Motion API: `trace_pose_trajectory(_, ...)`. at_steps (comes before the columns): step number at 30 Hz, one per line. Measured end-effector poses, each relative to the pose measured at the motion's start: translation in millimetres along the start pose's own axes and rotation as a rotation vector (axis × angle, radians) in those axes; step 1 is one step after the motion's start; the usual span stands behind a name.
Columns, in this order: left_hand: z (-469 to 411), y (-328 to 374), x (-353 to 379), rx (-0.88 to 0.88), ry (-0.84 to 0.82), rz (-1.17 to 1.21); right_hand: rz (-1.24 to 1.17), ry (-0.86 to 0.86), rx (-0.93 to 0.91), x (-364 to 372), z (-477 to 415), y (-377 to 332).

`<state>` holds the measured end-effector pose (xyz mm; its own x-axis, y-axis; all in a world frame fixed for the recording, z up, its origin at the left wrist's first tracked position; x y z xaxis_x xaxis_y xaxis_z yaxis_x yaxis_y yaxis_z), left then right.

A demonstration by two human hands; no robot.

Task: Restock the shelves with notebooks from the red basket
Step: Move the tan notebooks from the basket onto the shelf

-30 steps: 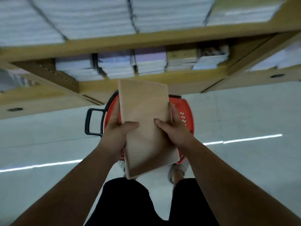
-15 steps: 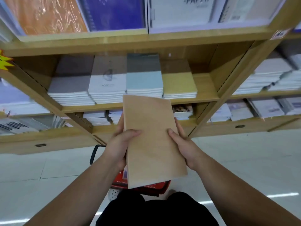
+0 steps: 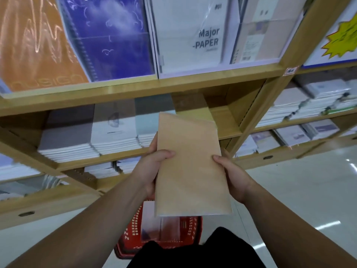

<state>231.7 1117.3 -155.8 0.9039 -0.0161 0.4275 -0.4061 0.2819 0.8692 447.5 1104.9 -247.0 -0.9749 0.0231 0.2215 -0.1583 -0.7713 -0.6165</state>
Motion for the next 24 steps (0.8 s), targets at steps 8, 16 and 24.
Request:
trace_pose_trajectory(8, -61.7, -53.6, 18.0, -0.069, 0.082, -0.049, -0.019, 0.01, -0.097, -37.7, -11.3, -47.0)
trace_pose_trajectory(16, -149.0, -84.0, 61.1, -0.004, 0.158, -0.046, 0.052, 0.043, -0.099, -107.0, -54.9, -128.8)
trace_pose_trajectory(24, -183.2, -114.2, 27.2, -0.057, 0.39, -0.047, 0.07, 0.099, -0.109, -101.2, -142.5, -189.7)
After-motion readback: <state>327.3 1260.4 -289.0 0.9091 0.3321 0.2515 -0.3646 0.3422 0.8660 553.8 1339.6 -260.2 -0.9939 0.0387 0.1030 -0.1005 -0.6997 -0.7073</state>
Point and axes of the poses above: each hand's wrist, its own z-axis away from the middle knuckle, its own x-axis out of the palm, y = z × x, the point moved 9 cm from there along -z, towards the middle knuckle, and after that the axes turned 15 degrees about x, right-handed, at the moved point
